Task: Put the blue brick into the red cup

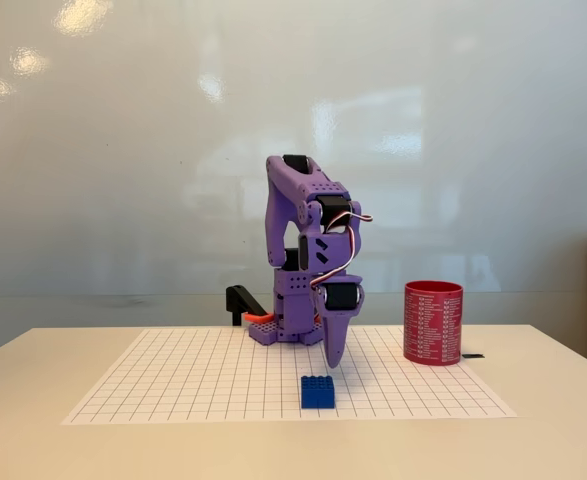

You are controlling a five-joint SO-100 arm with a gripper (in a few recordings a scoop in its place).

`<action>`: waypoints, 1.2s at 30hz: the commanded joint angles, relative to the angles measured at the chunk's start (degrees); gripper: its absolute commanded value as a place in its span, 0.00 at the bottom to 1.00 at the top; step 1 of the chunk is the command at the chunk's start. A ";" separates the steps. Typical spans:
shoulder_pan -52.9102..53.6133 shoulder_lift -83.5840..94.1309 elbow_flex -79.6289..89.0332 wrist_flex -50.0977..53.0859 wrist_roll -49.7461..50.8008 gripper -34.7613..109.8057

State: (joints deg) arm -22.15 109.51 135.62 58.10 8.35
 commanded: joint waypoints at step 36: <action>0.00 -9.23 -9.05 -2.90 3.52 0.24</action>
State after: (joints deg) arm -24.35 97.65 125.51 57.04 12.39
